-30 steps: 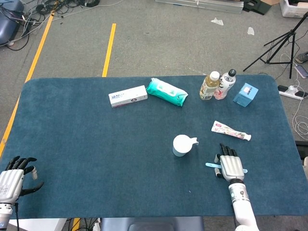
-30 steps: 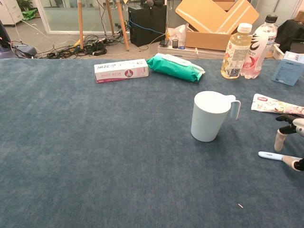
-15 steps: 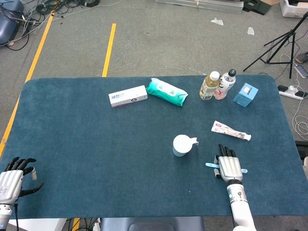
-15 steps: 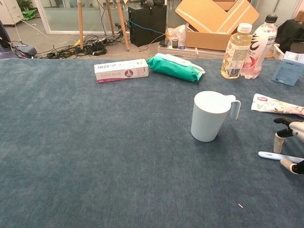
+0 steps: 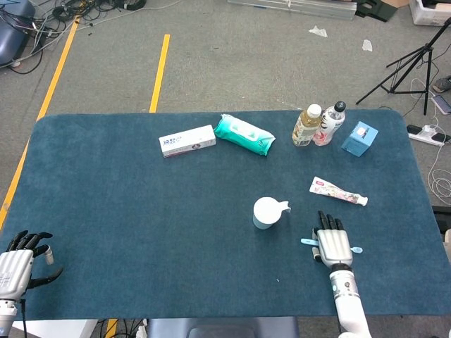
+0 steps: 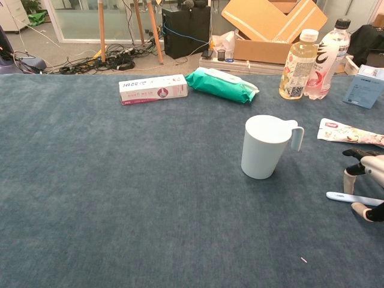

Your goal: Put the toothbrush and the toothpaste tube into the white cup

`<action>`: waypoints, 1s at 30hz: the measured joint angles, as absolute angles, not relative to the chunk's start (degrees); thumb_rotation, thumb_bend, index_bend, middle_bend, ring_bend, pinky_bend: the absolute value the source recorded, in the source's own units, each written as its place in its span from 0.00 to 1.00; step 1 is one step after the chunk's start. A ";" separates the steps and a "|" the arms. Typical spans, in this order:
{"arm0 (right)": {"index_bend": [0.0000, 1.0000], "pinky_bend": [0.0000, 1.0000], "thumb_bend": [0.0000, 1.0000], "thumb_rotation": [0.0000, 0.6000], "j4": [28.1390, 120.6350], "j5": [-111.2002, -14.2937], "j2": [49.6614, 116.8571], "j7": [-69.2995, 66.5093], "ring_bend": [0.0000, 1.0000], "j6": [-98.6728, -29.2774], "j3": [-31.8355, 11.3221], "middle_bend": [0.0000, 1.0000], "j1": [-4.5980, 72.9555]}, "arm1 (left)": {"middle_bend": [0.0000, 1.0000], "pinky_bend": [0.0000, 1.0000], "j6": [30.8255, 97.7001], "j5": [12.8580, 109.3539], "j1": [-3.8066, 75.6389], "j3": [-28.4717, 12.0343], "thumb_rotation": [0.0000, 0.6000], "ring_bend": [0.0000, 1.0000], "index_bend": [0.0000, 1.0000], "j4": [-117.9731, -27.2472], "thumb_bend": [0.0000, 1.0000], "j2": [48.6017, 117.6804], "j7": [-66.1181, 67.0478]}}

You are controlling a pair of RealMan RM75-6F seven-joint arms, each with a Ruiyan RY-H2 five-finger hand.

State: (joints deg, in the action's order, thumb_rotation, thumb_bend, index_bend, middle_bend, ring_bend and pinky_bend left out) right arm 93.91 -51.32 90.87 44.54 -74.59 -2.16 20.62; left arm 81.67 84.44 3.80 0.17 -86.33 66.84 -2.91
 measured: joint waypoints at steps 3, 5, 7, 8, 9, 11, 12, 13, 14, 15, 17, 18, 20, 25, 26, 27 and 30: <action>0.48 0.11 0.31 1.00 93.77 -51.35 91.06 44.70 0.00 -74.61 -2.16 0.00 20.60 | 0.27 0.11 81.68 84.46 3.74 0.20 1.00 0.21 0.63 -86.33 0.15 66.83 -2.96; 0.49 0.11 0.31 1.00 93.70 -51.38 91.17 44.83 0.00 -74.59 -2.13 0.00 20.60 | 0.27 0.11 81.69 84.46 3.72 0.20 1.00 0.21 0.63 -86.33 0.15 66.82 -2.96; 0.49 0.11 0.31 1.00 93.64 -51.43 91.25 44.95 0.00 -74.62 -2.09 0.00 20.59 | 0.27 0.11 81.68 84.47 3.72 0.20 1.00 0.21 0.63 -86.33 0.15 66.81 -2.98; 0.49 0.11 0.31 1.00 93.61 -51.47 91.30 45.08 0.00 -74.66 -2.06 0.00 20.58 | 0.27 0.11 81.65 84.48 3.73 0.19 1.00 0.21 0.63 -86.33 0.15 66.80 -2.98; 0.49 0.11 0.31 1.00 93.59 -51.48 91.34 45.19 0.00 -74.68 -2.05 0.00 20.58 | 0.27 0.11 81.63 84.49 3.74 0.18 1.00 0.21 0.64 -86.35 0.15 66.78 -2.98; 0.49 0.11 0.31 1.00 93.59 -51.48 91.37 45.53 0.00 -74.74 -1.99 0.00 20.59 | 0.27 0.11 81.62 84.49 3.74 0.17 1.00 0.21 0.63 -86.40 0.15 66.76 -3.01; 0.49 0.11 0.31 1.00 93.59 -51.48 91.38 45.72 0.00 -74.79 -1.97 0.00 20.59 | 0.27 0.11 81.62 84.48 3.74 0.17 1.00 0.21 0.63 -86.41 0.15 66.74 -3.02; 0.49 0.11 0.31 1.00 93.58 -51.48 91.41 45.89 0.00 -74.85 -1.94 0.00 20.59 | 0.27 0.11 81.62 84.49 3.71 0.19 1.00 0.21 0.63 -86.44 0.15 66.72 -3.02; 0.49 0.11 0.31 1.00 93.55 -51.48 91.46 46.13 0.00 -74.92 -1.89 0.00 20.59 | 0.27 0.11 81.62 84.49 3.70 0.20 1.00 0.21 0.63 -86.44 0.15 66.74 -3.01; 0.49 0.11 0.31 1.00 93.51 -51.47 91.50 46.30 0.00 -74.97 -1.86 0.00 20.59 | 0.27 0.11 81.62 84.49 3.68 0.21 1.00 0.21 0.63 -86.43 0.15 66.75 -3.02; 0.49 0.11 0.31 1.00 93.36 -51.45 91.65 46.63 0.00 -75.00 -1.80 0.00 20.60 | 0.27 0.11 81.67 84.51 3.64 0.22 1.00 0.21 0.63 -86.40 0.15 66.76 -3.04; 0.49 0.11 0.31 1.00 93.30 -51.45 91.71 46.78 0.00 -75.02 -1.77 0.00 20.61 | 0.27 0.11 81.68 84.52 3.62 0.23 1.00 0.21 0.63 -86.41 0.15 66.76 -3.05; 0.50 0.11 0.31 1.00 93.11 -51.48 91.89 47.07 0.00 -75.09 -1.76 0.00 20.64 | 0.27 0.11 81.68 84.54 3.63 0.22 1.00 0.21 0.64 -86.40 0.15 66.76 -3.03; 0.53 0.11 0.33 1.00 92.89 -51.62 92.19 47.55 0.00 -75.31 -1.83 0.00 20.70 | 0.27 0.11 81.75 84.52 3.57 0.18 1.00 0.21 0.63 -86.46 0.15 66.70 -3.15; 0.53 0.11 0.33 1.00 92.84 -51.68 92.27 47.64 0.00 -75.39 -1.85 0.00 20.69 | 0.27 0.11 81.75 84.50 3.57 0.17 1.00 0.21 0.63 -86.47 0.15 66.70 -3.17; 0.54 0.11 0.33 1.00 92.81 -51.72 92.32 47.69 0.00 -75.43 -1.87 0.00 20.69 | 0.27 0.11 81.75 84.51 3.56 0.17 1.00 0.21 0.64 -86.47 0.15 66.70 -3.17; 0.55 0.11 0.34 1.00 92.65 -51.93 92.50 47.77 0.00 -75.56 -1.86 0.01 20.64 | 0.27 0.11 81.76 84.52 3.52 0.20 1.00 0.21 0.63 -86.43 0.15 66.71 -3.18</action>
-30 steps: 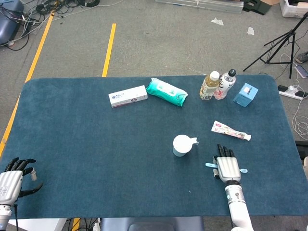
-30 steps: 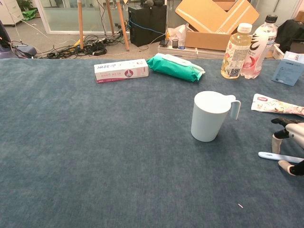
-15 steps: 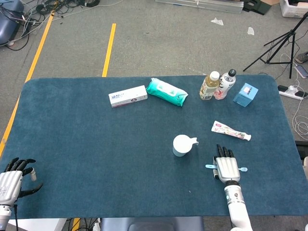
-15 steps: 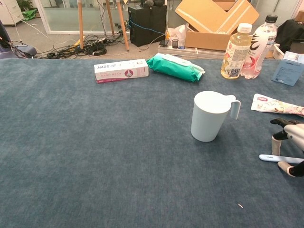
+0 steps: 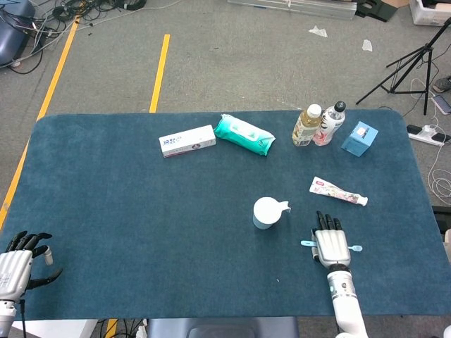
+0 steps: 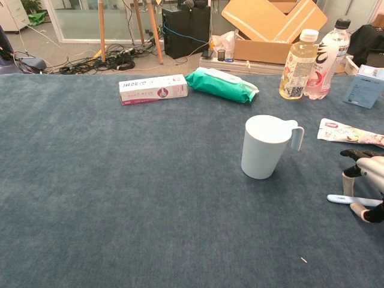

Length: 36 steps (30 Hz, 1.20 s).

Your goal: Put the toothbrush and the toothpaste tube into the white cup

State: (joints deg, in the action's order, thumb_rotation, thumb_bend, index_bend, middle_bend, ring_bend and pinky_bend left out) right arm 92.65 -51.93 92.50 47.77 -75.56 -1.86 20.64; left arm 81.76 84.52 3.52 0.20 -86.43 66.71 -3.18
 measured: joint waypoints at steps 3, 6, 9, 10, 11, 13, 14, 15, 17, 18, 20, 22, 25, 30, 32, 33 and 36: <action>0.56 0.11 0.34 1.00 92.58 -51.94 92.56 47.93 0.00 -75.52 -1.87 0.01 20.64 | 0.27 0.11 81.75 84.53 3.53 0.18 1.00 0.21 0.64 -86.43 0.15 66.70 -3.18; 0.56 0.11 0.34 1.00 92.57 -51.89 92.59 48.23 0.00 -75.42 -1.85 0.02 20.69 | 0.27 0.11 81.73 84.55 3.55 0.16 1.00 0.21 0.63 -86.47 0.15 66.67 -3.18; 0.57 0.11 0.34 1.00 92.49 -51.90 92.74 48.55 0.00 -75.37 -1.77 0.02 20.71 | 0.27 0.11 81.69 84.51 3.54 0.16 1.00 0.21 0.63 -86.46 0.15 66.68 -3.19; 0.57 0.11 0.34 1.00 92.44 -51.92 92.79 48.61 0.00 -75.36 -1.74 0.02 20.71 | 0.27 0.11 81.67 84.51 3.53 0.17 1.00 0.21 0.64 -86.44 0.15 66.69 -3.21; 0.58 0.11 0.34 1.00 92.40 -51.98 92.84 48.64 0.00 -75.38 -1.72 0.02 20.70 | 0.27 0.11 81.68 84.53 3.52 0.19 1.00 0.21 0.64 -86.43 0.15 66.69 -3.22; 0.58 0.11 0.35 1.00 92.31 -52.14 92.92 48.64 0.00 -75.45 -1.69 0.02 20.66 | 0.27 0.11 81.68 84.54 3.50 0.19 1.00 0.21 0.64 -86.42 0.15 66.69 -3.26; 0.59 0.11 0.35 1.00 92.28 -52.28 92.95 48.56 0.00 -75.50 -1.68 0.03 20.63 | 0.27 0.11 81.68 84.53 3.50 0.19 1.00 0.21 0.63 -86.42 0.15 66.68 -3.29; 0.59 0.11 0.35 1.00 92.29 -52.39 92.95 48.48 0.00 -75.53 -1.68 0.03 20.60 | 0.27 0.11 81.67 84.53 3.50 0.19 1.00 0.21 0.63 -86.41 0.15 66.68 -3.29; 0.59 0.11 0.35 1.00 92.41 -52.65 92.90 48.25 0.00 -75.61 -1.70 0.03 20.53 | 0.27 0.11 81.61 84.48 3.51 0.18 1.00 0.21 0.63 -86.39 0.15 66.69 -3.30; 0.59 0.11 0.35 1.00 92.51 -52.80 92.85 48.12 0.00 -75.66 -1.70 0.03 20.49 | 0.27 0.11 81.61 84.46 3.50 0.18 1.00 0.21 0.63 -86.38 0.15 66.70 -3.30; 0.59 0.11 0.35 1.00 92.89 -53.18 92.66 47.75 0.00 -75.81 -1.71 0.03 20.36 | 0.27 0.11 81.61 84.44 3.47 0.18 1.00 0.21 0.64 -86.34 0.15 66.72 -3.31; 0.59 0.11 0.35 1.00 93.35 -53.61 92.44 47.41 0.00 -76.02 -1.69 0.04 20.22 | 0.27 0.11 81.68 84.45 3.41 0.21 1.00 0.21 0.64 -86.30 0.15 66.75 -3.30; 0.59 0.11 0.35 1.00 94.31 -54.50 91.95 46.75 0.00 -76.59 -1.64 0.04 19.89 | 0.27 0.11 81.69 84.44 3.36 0.23 1.00 0.21 0.63 -86.25 0.15 66.79 -3.28; 0.59 0.11 0.35 1.00 96.46 -56.37 90.67 45.47 0.00 -77.89 -1.68 0.04 19.27 | 0.27 0.11 81.59 84.40 3.41 0.20 1.00 0.21 0.63 -86.32 0.15 66.76 -3.16; 0.59 0.11 0.35 1.00 97.53 -57.27 90.02 44.97 0.00 -78.51 -1.69 0.04 18.99 | 0.27 0.11 81.59 84.42 3.43 0.18 1.00 0.21 0.63 -86.41 0.15 66.73 -3.11; 0.59 0.11 0.35 1.00 98.00 -57.67 89.73 44.76 0.00 -78.79 -1.70 0.04 18.86 | 0.27 0.11 81.59 84.42 3.44 0.16 1.00 0.21 0.64 -86.43 0.15 66.73 -3.06; 0.60 0.11 0.35 1.00 99.57 -59.13 88.72 43.99 0.00 -79.84 -1.73 0.04 18.38 | 0.27 0.11 81.59 84.47 3.46 0.17 1.00 0.21 0.63 -86.51 0.15 66.71 -2.89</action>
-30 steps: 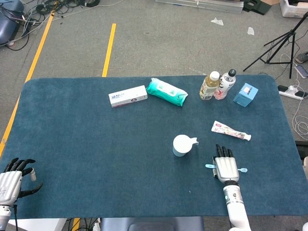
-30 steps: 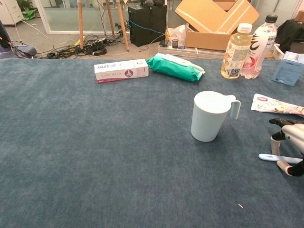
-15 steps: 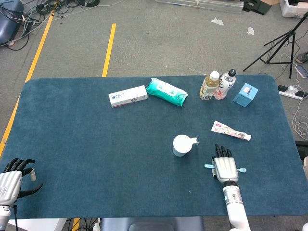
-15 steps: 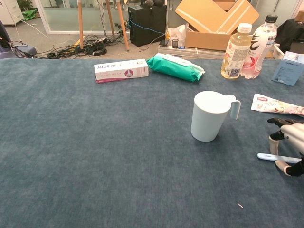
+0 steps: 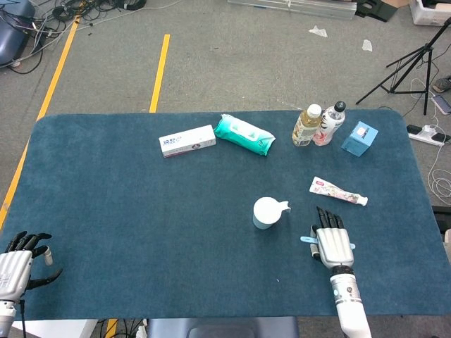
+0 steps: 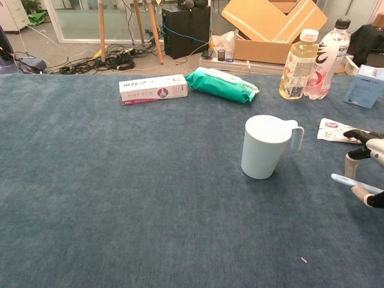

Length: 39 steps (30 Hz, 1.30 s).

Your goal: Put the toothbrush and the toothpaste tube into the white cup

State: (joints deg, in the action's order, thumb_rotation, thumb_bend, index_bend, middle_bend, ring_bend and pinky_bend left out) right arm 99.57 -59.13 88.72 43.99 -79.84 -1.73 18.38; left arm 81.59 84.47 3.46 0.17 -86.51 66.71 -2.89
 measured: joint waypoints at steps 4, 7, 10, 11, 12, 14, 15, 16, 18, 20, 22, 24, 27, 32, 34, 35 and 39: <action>0.60 0.11 0.35 1.00 101.36 -60.62 87.43 43.08 0.00 -80.96 -1.87 0.04 17.79 | 0.27 0.11 81.61 84.51 3.50 0.14 1.00 0.21 0.64 -86.74 0.15 66.64 -2.65; 0.60 0.11 0.36 1.00 102.51 -61.48 86.58 42.60 0.00 -81.62 -2.05 0.04 17.42 | 0.27 0.11 81.58 84.53 3.55 0.11 1.00 0.21 0.63 -86.93 0.15 66.55 -2.51; 0.60 0.11 0.36 1.00 103.58 -62.28 85.80 42.23 0.00 -82.17 -2.21 0.04 17.09 | 0.27 0.11 81.58 84.53 3.59 0.08 1.00 0.21 0.63 -87.06 0.15 66.51 -2.36; 0.60 0.11 0.36 1.00 103.99 -62.62 85.51 42.08 0.00 -82.40 -2.26 0.04 16.95 | 0.27 0.11 81.59 84.53 3.59 0.08 1.00 0.21 0.63 -87.09 0.15 66.50 -2.32; 0.60 0.11 0.36 1.00 104.29 -62.87 85.29 41.98 0.00 -82.58 -2.30 0.04 16.85 | 0.27 0.11 81.59 84.54 3.60 0.08 1.00 0.21 0.63 -87.11 0.15 66.49 -2.26; 0.60 0.11 0.36 1.00 104.96 -63.41 84.79 41.81 0.00 -82.96 -2.41 0.04 16.64 | 0.27 0.11 81.58 84.56 3.62 0.07 1.00 0.21 0.64 -87.21 0.15 66.45 -2.16; 0.60 0.11 0.36 1.00 105.24 -63.63 84.59 41.72 0.00 -83.10 -2.47 0.04 16.56 | 0.27 0.11 81.57 84.56 3.63 0.07 1.00 0.21 0.64 -87.26 0.15 66.43 -2.12; 0.60 0.11 0.36 1.00 105.53 -63.85 84.36 41.65 0.00 -83.23 -2.53 0.04 16.48 | 0.27 0.11 81.56 84.56 3.66 0.06 1.00 0.21 0.64 -87.31 0.15 66.41 -2.06; 0.60 0.11 0.36 1.00 106.19 -64.36 83.86 41.49 0.00 -83.51 -2.68 0.04 16.33 | 0.27 0.11 81.53 84.55 3.70 0.02 1.00 0.21 0.63 -87.39 0.15 66.38 -1.95; 0.60 0.11 0.36 1.00 106.89 -64.87 83.38 41.27 0.00 -83.76 -2.86 0.04 16.21 | 0.27 0.11 81.52 84.54 3.75 -0.02 1.00 0.21 0.63 -87.48 0.15 66.34 -1.85; 0.60 0.11 0.36 1.00 107.58 -65.33 82.93 41.08 0.00 -84.00 -3.05 0.04 16.12 | 0.27 0.11 81.51 84.54 3.79 -0.05 1.00 0.21 0.63 -87.58 0.15 66.29 -1.74; 0.60 0.11 0.36 1.00 108.54 -65.94 82.35 40.84 0.00 -84.31 -3.36 0.04 16.05 | 0.27 0.11 81.47 84.53 3.84 -0.07 1.00 0.21 0.63 -87.63 0.15 66.27 -1.65; 0.60 0.11 0.36 1.00 110.31 -66.88 81.39 40.38 0.00 -84.76 -4.01 0.04 16.04 | 0.27 0.11 81.40 84.52 3.92 -0.11 1.00 0.21 0.63 -87.69 0.15 66.23 -1.53; 0.60 0.11 0.36 1.00 114.90 -68.77 79.02 39.67 0.00 -85.36 -5.89 0.04 16.46 | 0.27 0.11 81.25 84.52 4.10 -0.18 1.00 0.21 0.63 -87.94 0.15 66.11 -1.29; 0.60 0.11 0.36 1.00 116.75 -69.36 78.16 39.65 0.00 -85.42 -6.67 0.04 16.80 | 0.27 0.11 81.25 84.51 4.13 -0.20 1.00 0.21 0.63 -88.01 0.15 66.09 -1.25; 0.60 0.11 0.36 1.00 118.04 -69.68 77.60 39.66 0.00 -85.36 -7.21 0.04 17.09 | 0.27 0.11 81.27 84.51 4.13 -0.20 1.00 0.21 0.63 -88.04 0.15 66.07 -1.26; 0.60 0.11 0.36 1.00 122.15 -70.26 75.97 39.91 0.00 -84.63 -9.50 0.05 18.63 | 0.27 0.11 81.32 84.52 4.09 -0.16 1.00 0.21 0.63 -88.02 0.15 66.05 -1.29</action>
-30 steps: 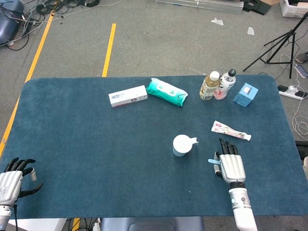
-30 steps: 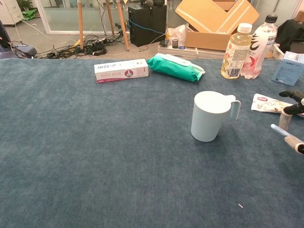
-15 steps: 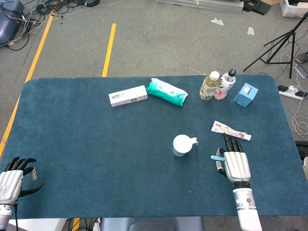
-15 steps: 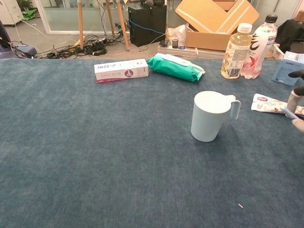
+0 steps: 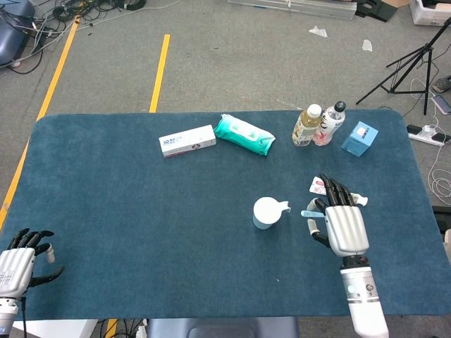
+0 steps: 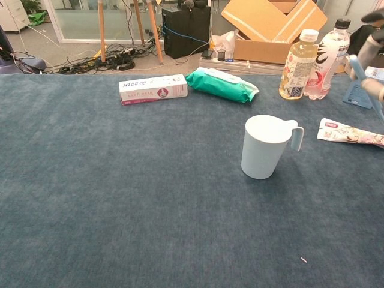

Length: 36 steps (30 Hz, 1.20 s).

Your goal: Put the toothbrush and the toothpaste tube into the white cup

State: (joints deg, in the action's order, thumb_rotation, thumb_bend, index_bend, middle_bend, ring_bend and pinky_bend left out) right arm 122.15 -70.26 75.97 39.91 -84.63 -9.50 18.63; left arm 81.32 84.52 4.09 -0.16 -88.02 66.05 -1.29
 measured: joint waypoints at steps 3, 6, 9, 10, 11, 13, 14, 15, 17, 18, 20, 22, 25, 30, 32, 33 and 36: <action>0.60 0.11 0.37 1.00 124.34 -69.75 75.37 40.66 0.00 -83.32 -11.49 0.05 20.52 | 0.27 0.11 81.29 84.45 4.09 -0.16 1.00 0.21 0.63 -87.99 0.15 65.97 -1.37; 0.61 0.11 0.37 1.00 125.53 -68.52 75.46 41.95 0.00 -82.09 -13.09 0.05 22.48 | 0.27 0.11 81.27 84.30 4.04 -0.18 1.00 0.21 0.64 -87.91 0.15 65.92 -1.52; 0.60 0.11 0.37 1.00 126.11 -67.37 76.40 43.68 0.00 -81.06 -13.94 0.05 24.43 | 0.27 0.11 81.33 84.23 3.94 -0.15 1.00 0.21 0.64 -87.75 0.15 65.91 -1.75; 0.60 0.11 0.37 1.00 126.20 -67.02 76.84 44.22 0.00 -80.78 -14.11 0.05 25.00 | 0.27 0.11 81.35 84.20 3.88 -0.12 1.00 0.21 0.64 -87.67 0.15 65.91 -1.85; 0.60 0.11 0.37 1.00 126.26 -66.57 77.49 44.86 0.00 -80.45 -14.31 0.05 25.74 | 0.27 0.11 81.37 84.18 3.84 -0.09 1.00 0.21 0.63 -87.61 0.15 65.92 -1.92; 0.60 0.11 0.37 1.00 126.25 -65.96 78.54 45.52 0.00 -80.02 -14.59 0.05 26.77 | 0.27 0.11 81.38 84.11 3.74 -0.04 1.00 0.21 0.63 -87.43 0.15 65.95 -2.16; 0.60 0.11 0.37 1.00 126.15 -65.60 79.26 45.73 0.00 -79.77 -14.79 0.05 27.40 | 0.27 0.11 81.39 84.08 3.69 -0.02 1.00 0.21 0.63 -87.34 0.15 65.96 -2.29; 0.60 0.11 0.37 1.00 126.02 -65.36 79.79 45.82 0.00 -79.60 -14.95 0.05 27.82 | 0.27 0.11 81.39 84.06 3.65 0.01 1.00 0.21 0.63 -87.25 0.15 65.97 -2.40; 0.60 0.11 0.37 1.00 125.48 -64.82 81.11 45.88 0.00 -79.17 -15.33 0.05 28.87 | 0.27 0.11 81.39 84.02 3.54 0.09 1.00 0.21 0.63 -87.03 0.15 65.99 -2.69; 0.60 0.11 0.37 1.00 125.19 -64.59 81.71 45.84 0.00 -78.96 -15.50 0.05 29.36 | 0.27 0.11 81.39 84.01 3.51 0.12 1.00 0.21 0.63 -86.98 0.15 66.00 -2.79; 0.60 0.11 0.37 1.00 124.37 -64.09 83.06 45.60 0.00 -78.47 -15.88 0.05 30.45 | 0.27 0.11 81.43 83.97 3.39 0.16 1.00 0.21 0.64 -86.82 0.15 65.97 -3.07; 0.60 0.11 0.37 1.00 123.58 -63.71 84.11 45.19 0.00 -78.10 -16.14 0.05 31.30 | 0.27 0.11 81.51 83.93 3.26 0.20 1.00 0.21 0.63 -86.67 0.15 65.93 -3.31; 0.60 0.11 0.37 1.00 122.16 -63.12 85.56 44.08 0.00 -77.48 -16.36 0.05 32.29 | 0.27 0.11 81.59 83.82 3.05 0.27 1.00 0.21 0.63 -86.38 0.15 65.86 -3.72; 0.60 0.11 0.37 1.00 119.09 -62.59 87.59 40.98 0.00 -76.46 -16.49 0.05 33.42 | 0.27 0.11 81.64 83.71 2.79 0.37 1.00 0.21 0.63 -85.97 0.15 65.81 -4.29; 0.60 0.11 0.37 1.00 117.20 -63.11 88.63 39.41 0.00 -76.32 -16.42 0.05 33.73 | 0.27 0.11 81.63 83.68 2.69 0.42 1.00 0.21 0.63 -85.73 0.15 65.82 -4.55; 0.60 0.11 0.37 1.00 116.34 -63.39 89.10 38.66 0.00 -76.23 -16.37 0.05 33.84 | 0.27 0.11 81.63 83.68 2.66 0.43 1.00 0.21 0.63 -85.66 0.15 65.83 -4.64; 0.60 0.11 0.37 1.00 114.43 -64.28 90.33 35.56 0.00 -75.81 -16.17 0.05 34.08 | 0.27 0.11 81.73 83.72 2.57 0.43 1.00 0.21 0.63 -85.43 0.15 65.85 -4.92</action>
State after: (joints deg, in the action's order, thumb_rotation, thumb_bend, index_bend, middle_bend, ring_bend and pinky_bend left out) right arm 114.43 -64.28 90.33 35.56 -75.81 -16.17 34.08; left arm 81.73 83.72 2.57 0.43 -85.43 65.85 -4.92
